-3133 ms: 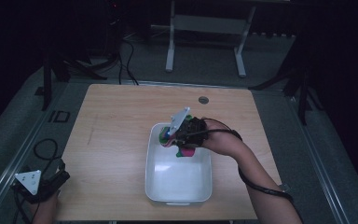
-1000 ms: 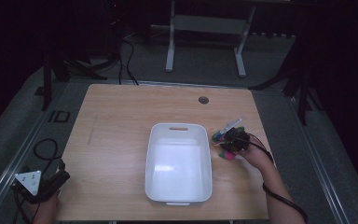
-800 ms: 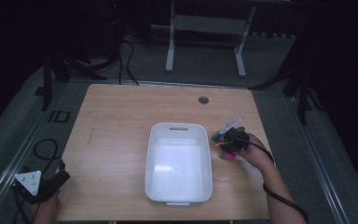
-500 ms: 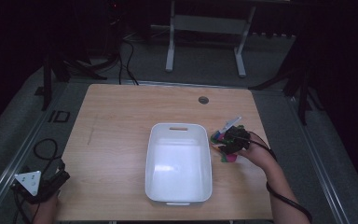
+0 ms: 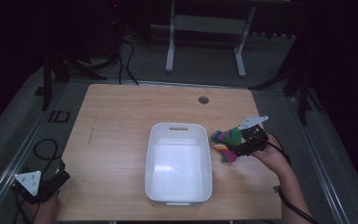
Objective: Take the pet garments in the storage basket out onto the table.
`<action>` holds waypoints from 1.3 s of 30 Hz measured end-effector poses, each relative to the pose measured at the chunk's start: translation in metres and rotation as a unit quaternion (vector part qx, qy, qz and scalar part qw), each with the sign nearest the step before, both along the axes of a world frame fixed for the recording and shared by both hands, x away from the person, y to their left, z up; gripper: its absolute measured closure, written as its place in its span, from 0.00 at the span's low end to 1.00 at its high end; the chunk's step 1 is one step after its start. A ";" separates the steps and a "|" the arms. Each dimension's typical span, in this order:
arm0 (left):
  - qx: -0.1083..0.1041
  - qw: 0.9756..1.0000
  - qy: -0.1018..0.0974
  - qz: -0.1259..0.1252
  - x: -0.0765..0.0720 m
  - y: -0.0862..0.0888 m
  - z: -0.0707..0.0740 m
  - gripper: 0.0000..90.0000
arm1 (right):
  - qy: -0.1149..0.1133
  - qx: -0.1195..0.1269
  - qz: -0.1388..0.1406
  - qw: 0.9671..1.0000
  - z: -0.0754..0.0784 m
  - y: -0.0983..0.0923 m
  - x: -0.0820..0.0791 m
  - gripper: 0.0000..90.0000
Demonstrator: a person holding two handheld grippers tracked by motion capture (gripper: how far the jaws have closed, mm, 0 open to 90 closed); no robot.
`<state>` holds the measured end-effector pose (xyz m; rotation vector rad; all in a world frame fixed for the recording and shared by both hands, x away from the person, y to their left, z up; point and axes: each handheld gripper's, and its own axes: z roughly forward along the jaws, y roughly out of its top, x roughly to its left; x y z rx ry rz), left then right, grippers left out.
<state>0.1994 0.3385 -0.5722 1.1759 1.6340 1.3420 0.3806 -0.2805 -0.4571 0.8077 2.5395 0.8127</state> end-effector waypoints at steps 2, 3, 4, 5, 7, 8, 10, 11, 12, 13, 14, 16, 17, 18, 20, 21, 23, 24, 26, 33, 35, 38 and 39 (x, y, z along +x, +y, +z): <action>0.000 1.000 0.000 0.000 0.000 0.000 0.000 0.00 | -0.009 0.006 -0.011 1.000 0.000 -0.008 -0.004 0.11; 0.000 1.000 0.000 0.000 0.000 0.000 0.000 0.00 | -0.009 0.006 -0.011 1.000 0.000 -0.008 -0.004 0.11; 0.000 1.000 0.000 0.000 0.000 0.000 0.000 0.00 | -0.011 0.014 -0.017 1.000 -0.001 -0.012 -0.006 0.11; 0.000 1.000 0.000 0.000 0.000 0.000 0.000 0.00 | -0.015 0.034 -0.021 0.999 -0.003 -0.023 -0.012 0.11; 0.000 1.000 0.000 0.000 0.000 0.000 0.000 0.00 | -0.021 0.052 -0.030 0.998 -0.006 -0.032 -0.018 0.11; 0.000 1.000 0.000 0.000 0.000 0.000 0.000 0.00 | -0.024 0.060 -0.036 0.997 -0.007 -0.037 -0.021 0.11; 0.000 1.000 0.000 0.000 0.000 0.000 0.000 0.00 | -0.032 0.073 -0.047 0.996 -0.011 -0.045 -0.027 0.14; 0.000 1.000 0.000 0.000 0.000 0.000 0.000 0.00 | -0.036 0.079 -0.052 0.995 -0.013 -0.049 -0.030 0.14; 0.000 1.000 0.000 0.000 0.000 0.000 0.000 0.00 | -0.040 0.083 -0.060 0.994 -0.015 -0.054 -0.033 0.14; 0.000 1.000 0.000 0.000 0.000 0.000 0.000 0.00 | -0.045 0.088 -0.068 0.993 -0.017 -0.058 -0.036 0.14; 0.001 1.000 -0.001 0.000 0.000 0.000 0.000 0.00 | -0.050 0.095 -0.076 0.991 -0.019 -0.062 -0.039 0.14; 0.001 1.000 0.000 0.000 0.000 0.000 0.000 0.00 | -0.062 0.111 -0.095 0.987 -0.023 -0.071 -0.046 0.14; 0.001 1.000 0.000 0.001 0.000 0.000 0.000 0.00 | -0.065 0.117 -0.101 0.986 -0.025 -0.075 -0.049 0.14; 0.001 1.000 0.000 0.000 0.000 0.000 0.000 0.00 | -0.070 0.122 -0.109 0.984 -0.027 -0.079 -0.052 0.14; 0.001 1.000 -0.001 0.001 0.000 0.000 0.000 0.00 | -0.079 0.133 -0.125 0.980 -0.032 -0.087 -0.059 0.14; 0.001 1.000 0.000 0.001 0.000 0.000 0.000 0.00 | -0.081 0.141 -0.131 0.978 -0.034 -0.091 -0.062 0.14; 0.001 1.000 -0.001 0.001 0.000 0.000 0.000 0.00 | -0.089 0.150 -0.147 0.974 -0.040 -0.096 -0.069 0.13; 0.001 1.000 -0.001 0.001 0.000 0.000 0.000 0.00 | -0.092 0.153 -0.155 0.972 -0.042 -0.099 -0.073 0.13; 0.001 1.000 -0.001 0.002 0.000 0.000 0.000 0.00 | -0.100 0.155 -0.168 0.968 -0.048 -0.102 -0.080 0.13; 0.001 1.000 0.000 0.002 0.000 0.000 0.000 0.00 | -0.137 0.160 -0.211 0.954 -0.067 -0.108 -0.102 0.12; 0.001 1.000 -0.001 0.002 0.000 0.000 0.000 0.00 | -0.144 0.170 -0.224 0.949 -0.071 -0.111 -0.108 0.12; 0.001 1.000 -0.001 0.002 -0.001 0.000 0.000 0.00 | -0.139 0.185 -0.238 0.943 -0.077 -0.115 -0.115 0.12; 0.000 1.000 -0.001 0.002 -0.001 0.000 0.000 0.00 | -0.135 0.197 -0.243 0.940 -0.079 -0.116 -0.118 0.12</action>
